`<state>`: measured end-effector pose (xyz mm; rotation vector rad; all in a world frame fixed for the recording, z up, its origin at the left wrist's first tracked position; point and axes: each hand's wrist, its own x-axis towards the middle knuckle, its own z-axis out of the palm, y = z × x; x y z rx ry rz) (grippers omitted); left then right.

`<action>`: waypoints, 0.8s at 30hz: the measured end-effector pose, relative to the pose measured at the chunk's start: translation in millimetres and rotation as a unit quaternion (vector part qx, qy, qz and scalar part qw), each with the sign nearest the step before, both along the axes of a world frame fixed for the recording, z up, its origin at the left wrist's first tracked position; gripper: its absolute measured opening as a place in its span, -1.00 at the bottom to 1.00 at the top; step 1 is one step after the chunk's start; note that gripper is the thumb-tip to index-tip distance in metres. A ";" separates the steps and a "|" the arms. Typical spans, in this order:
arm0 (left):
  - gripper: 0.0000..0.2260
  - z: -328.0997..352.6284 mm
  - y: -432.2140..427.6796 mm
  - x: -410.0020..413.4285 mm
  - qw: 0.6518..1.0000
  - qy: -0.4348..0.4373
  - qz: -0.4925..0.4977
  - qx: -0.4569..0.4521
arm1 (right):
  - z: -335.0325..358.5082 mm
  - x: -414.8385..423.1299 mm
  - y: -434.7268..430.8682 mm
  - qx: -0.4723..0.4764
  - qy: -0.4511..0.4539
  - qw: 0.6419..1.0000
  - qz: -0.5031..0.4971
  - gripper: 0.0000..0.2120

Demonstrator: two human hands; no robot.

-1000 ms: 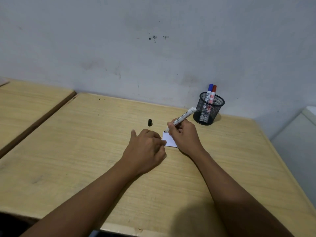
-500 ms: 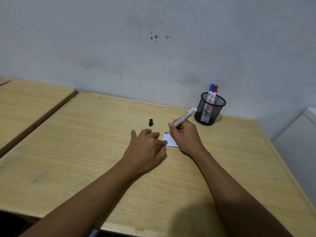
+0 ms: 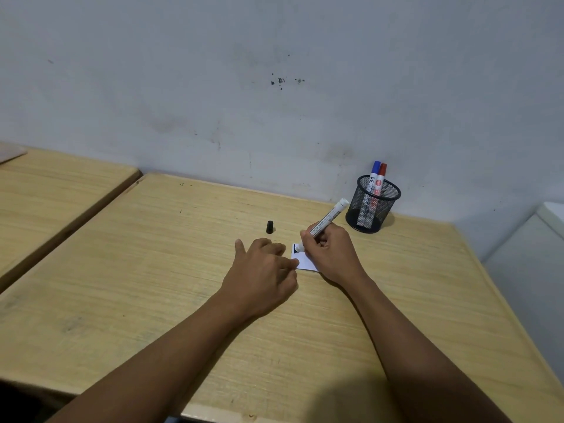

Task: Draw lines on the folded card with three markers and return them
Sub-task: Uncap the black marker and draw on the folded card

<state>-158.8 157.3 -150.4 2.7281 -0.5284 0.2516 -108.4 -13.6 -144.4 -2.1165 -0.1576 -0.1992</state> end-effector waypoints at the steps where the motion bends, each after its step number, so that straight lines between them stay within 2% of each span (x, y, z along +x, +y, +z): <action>1: -0.66 -0.5 0.0 0.5 1.000 -0.002 0.001 -0.004 | 3.1 -0.3 -1.6 0.044 0.011 0.999 -0.008 -0.81; 4: -0.66 -1.5 1.3 3.3 0.999 -0.014 0.006 -0.031 | 18.3 0.3 -9.2 0.221 0.037 0.973 -0.049 -0.78; 6: -0.68 -3.9 2.1 8.1 0.998 -0.026 0.011 -0.059 | 30.6 0.7 -13.7 0.263 0.021 0.962 -0.067 -0.76; 9: -0.81 -6.7 3.5 22.7 0.989 -0.054 0.052 -0.129 | 44.0 -1.0 -16.3 0.280 -0.006 0.958 -0.066 -0.76; 11: -0.83 2.1 6.1 37.5 0.976 -0.075 0.121 -0.165 | 50.3 -4.0 -17.7 0.282 -0.013 0.957 -0.061 -0.79; 14: -0.62 22.5 11.2 57.1 0.976 0.021 0.186 -0.110 | 56.0 -8.6 -18.3 0.279 -0.013 0.958 -0.063 -0.80; 16: -0.68 32.4 12.5 59.8 0.978 0.075 0.177 -0.082 | 58.4 -13.6 -17.4 0.279 -0.011 0.958 -0.067 -0.79; 18: -0.82 37.8 14.1 60.0 0.981 0.067 0.157 -0.091 | 58.6 -19.6 -16.4 0.284 -0.008 0.956 -0.069 -0.78; 19: -0.85 40.3 14.8 59.9 0.980 0.062 0.152 -0.115 | 58.5 -22.8 -15.8 0.286 -0.006 0.956 -0.069 -0.78; 21: -0.90 50.1 12.9 55.7 0.962 0.081 0.127 -0.228 | 59.6 -28.1 -15.3 0.294 -0.006 0.953 -0.075 -0.79; 24: -0.97 69.5 4.9 37.2 0.911 0.114 0.048 -0.394 | 67.9 -33.6 -15.6 0.314 -0.011 0.945 -0.093 -0.78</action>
